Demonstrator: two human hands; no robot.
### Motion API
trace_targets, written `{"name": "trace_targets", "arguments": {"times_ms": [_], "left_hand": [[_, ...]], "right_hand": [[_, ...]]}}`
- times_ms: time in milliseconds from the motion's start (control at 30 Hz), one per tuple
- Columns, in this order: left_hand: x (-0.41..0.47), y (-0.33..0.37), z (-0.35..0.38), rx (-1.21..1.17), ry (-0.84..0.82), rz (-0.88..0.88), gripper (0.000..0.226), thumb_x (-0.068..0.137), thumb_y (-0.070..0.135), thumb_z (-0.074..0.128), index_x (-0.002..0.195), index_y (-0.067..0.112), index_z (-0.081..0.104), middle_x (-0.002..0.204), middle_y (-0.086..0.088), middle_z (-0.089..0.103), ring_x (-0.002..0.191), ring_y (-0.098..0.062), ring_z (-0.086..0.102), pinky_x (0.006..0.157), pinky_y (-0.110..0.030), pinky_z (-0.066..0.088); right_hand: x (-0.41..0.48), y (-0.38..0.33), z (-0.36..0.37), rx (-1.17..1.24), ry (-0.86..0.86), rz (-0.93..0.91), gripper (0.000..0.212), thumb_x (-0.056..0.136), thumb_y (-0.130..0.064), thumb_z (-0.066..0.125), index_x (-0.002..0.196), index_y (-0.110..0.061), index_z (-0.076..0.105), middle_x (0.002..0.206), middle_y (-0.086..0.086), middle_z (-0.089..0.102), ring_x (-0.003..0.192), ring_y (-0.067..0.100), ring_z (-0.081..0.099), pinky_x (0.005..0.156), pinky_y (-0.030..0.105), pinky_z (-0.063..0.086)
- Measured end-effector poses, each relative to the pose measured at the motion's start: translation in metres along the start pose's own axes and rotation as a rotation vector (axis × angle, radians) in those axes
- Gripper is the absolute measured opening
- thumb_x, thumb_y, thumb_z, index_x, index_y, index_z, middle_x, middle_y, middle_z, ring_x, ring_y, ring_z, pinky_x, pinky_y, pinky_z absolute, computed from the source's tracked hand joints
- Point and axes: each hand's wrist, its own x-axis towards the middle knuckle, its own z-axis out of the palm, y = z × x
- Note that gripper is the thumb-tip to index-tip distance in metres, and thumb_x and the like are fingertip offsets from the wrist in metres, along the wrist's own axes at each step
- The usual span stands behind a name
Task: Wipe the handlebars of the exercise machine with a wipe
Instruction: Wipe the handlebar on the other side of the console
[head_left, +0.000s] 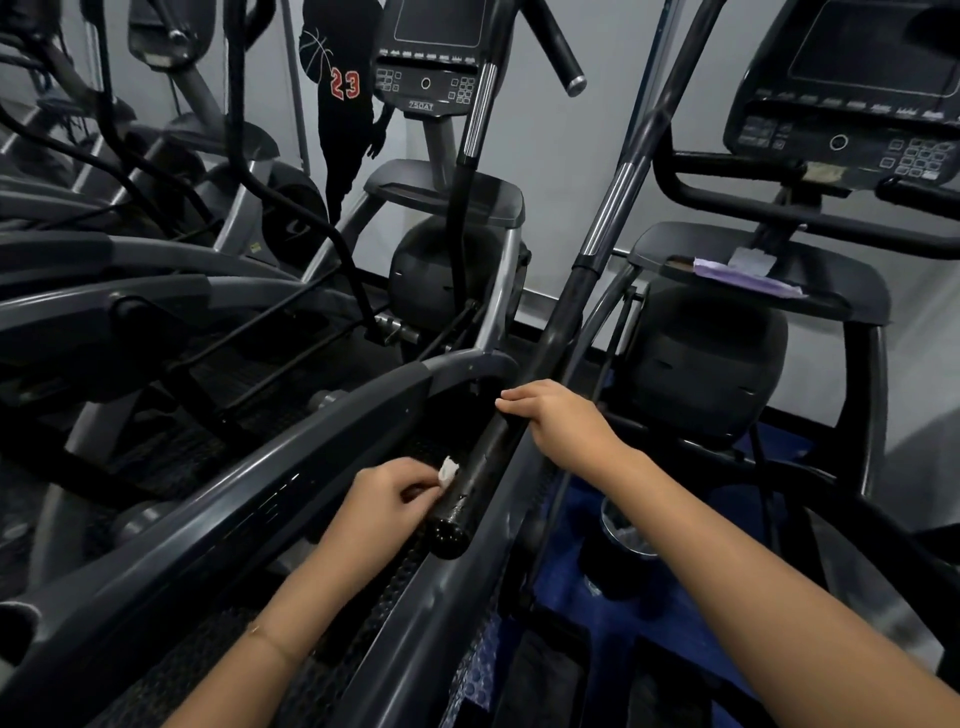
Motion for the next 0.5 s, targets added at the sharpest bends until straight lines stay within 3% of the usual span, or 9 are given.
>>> {"name": "trace_targets", "arguments": {"times_ms": [133,200,300,367,433,500], "left_hand": [[-0.012,0.007,-0.008,-0.254,0.012,-0.055,0.028,0.079,0.003,0.07,0.076,0.031,0.071,0.08,0.011,0.071,0.076,0.003,0.065,0.072,-0.005,0.046],[-0.006,0.016,-0.009,-0.183,-0.03,-0.002,0.034,0.081,0.004,0.069,0.079,0.038,0.068,0.082,0.011,0.069,0.081,0.004,0.064,0.075,-0.006,0.045],[-0.001,0.025,-0.013,0.007,-0.132,0.053,0.025,0.082,0.026,0.071,0.077,0.05,0.066,0.089,0.016,0.064,0.085,0.001,0.061,0.078,-0.012,0.046],[-0.004,0.029,-0.018,0.014,-0.176,0.014,0.017,0.079,0.037,0.071,0.07,0.051,0.067,0.088,0.015,0.063,0.081,-0.002,0.061,0.072,-0.019,0.051],[-0.006,0.036,-0.016,-0.017,-0.144,-0.059,0.019,0.076,0.032,0.074,0.065,0.045,0.068,0.085,0.01,0.062,0.077,-0.005,0.061,0.062,-0.019,0.051],[0.0,0.046,-0.01,0.025,-0.09,-0.125,0.014,0.074,0.027,0.076,0.066,0.034,0.068,0.082,0.007,0.06,0.076,-0.005,0.059,0.062,-0.015,0.046]], "right_hand": [[0.0,-0.001,0.0,-0.002,0.01,-0.002,0.053,0.09,0.004,0.038,0.131,-0.027,0.053,0.137,-0.013,0.048,0.13,0.006,0.034,0.093,0.021,0.038],[0.0,-0.001,-0.001,-0.016,0.016,-0.007,0.053,0.09,0.004,0.038,0.131,-0.027,0.053,0.137,-0.013,0.048,0.129,0.007,0.035,0.089,0.019,0.036],[-0.002,-0.001,0.0,-0.021,0.018,-0.01,0.053,0.09,0.003,0.037,0.132,-0.027,0.052,0.138,-0.013,0.047,0.13,0.007,0.034,0.093,0.022,0.038],[-0.002,-0.002,0.001,-0.013,0.018,-0.009,0.054,0.09,0.003,0.037,0.132,-0.026,0.052,0.138,-0.012,0.047,0.13,0.007,0.034,0.094,0.024,0.039],[-0.002,-0.002,0.001,-0.007,0.026,-0.008,0.054,0.089,0.004,0.038,0.131,-0.026,0.053,0.137,-0.012,0.048,0.13,0.008,0.035,0.093,0.023,0.039],[-0.002,-0.003,0.001,-0.013,0.033,-0.005,0.053,0.089,0.003,0.038,0.131,-0.026,0.053,0.137,-0.012,0.049,0.129,0.008,0.035,0.091,0.023,0.039]]}}
